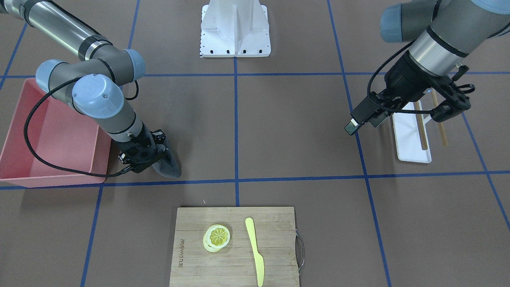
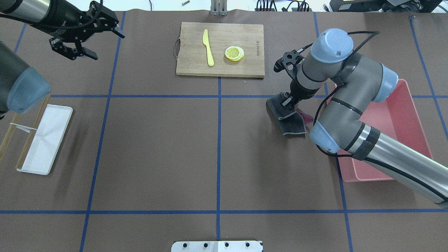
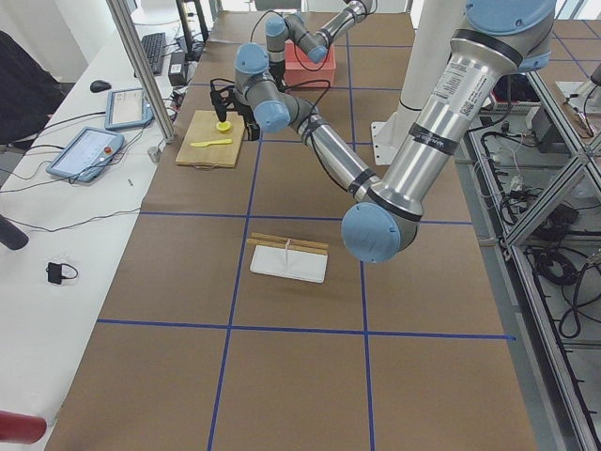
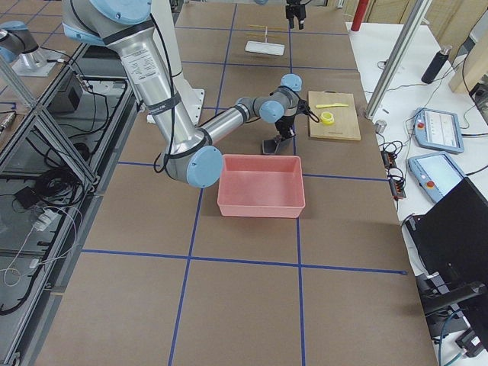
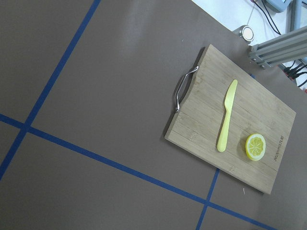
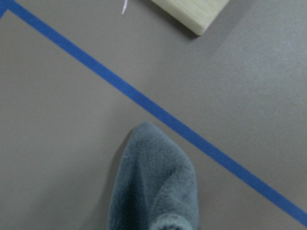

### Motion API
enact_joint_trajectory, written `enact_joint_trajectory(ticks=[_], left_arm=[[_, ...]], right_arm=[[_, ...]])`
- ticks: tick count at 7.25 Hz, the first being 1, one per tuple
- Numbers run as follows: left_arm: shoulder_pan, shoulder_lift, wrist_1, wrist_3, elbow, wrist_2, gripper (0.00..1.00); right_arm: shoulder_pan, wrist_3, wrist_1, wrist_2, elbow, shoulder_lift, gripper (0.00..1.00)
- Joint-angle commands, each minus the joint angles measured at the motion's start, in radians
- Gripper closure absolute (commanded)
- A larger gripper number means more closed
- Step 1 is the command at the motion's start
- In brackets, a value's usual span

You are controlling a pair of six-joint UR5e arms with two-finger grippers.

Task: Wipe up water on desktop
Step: 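Wipe the cloth across the table surface with the right gripper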

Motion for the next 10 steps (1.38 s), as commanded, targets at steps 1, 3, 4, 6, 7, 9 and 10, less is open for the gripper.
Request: enact_joint_trajectory(ticks=[1,3,4,6,7,9,10], left_arm=[[-0.013,0.024,0.002,0.100,-0.004,-0.002,0.01],[-0.042,0.046,0.002,0.257,0.008,0.004,0.01],[-0.055,0.076,0.002,0.363,0.008,0.004,0.01],[-0.081,0.148,-0.008,0.421,0.007,0.011,0.01],[-0.081,0.173,-0.013,0.421,0.010,0.066,0.01],[-0.078,0.182,-0.013,0.424,0.033,0.100,0.01],[-0.078,0.182,-0.010,0.424,0.039,0.100,0.01]], right_arm=[[-0.065,0.049,-0.005,0.001,0.105,-0.048,1.00],[-0.127,0.139,-0.014,0.003,0.214,-0.091,1.00],[-0.167,0.181,-0.014,0.001,0.287,-0.139,1.00],[-0.227,0.241,-0.014,-0.003,0.378,-0.206,1.00],[-0.233,0.241,-0.014,-0.008,0.389,-0.223,1.00],[-0.206,0.226,-0.015,-0.009,0.334,-0.216,1.00],[-0.175,0.221,-0.006,-0.012,0.267,-0.201,1.00]])
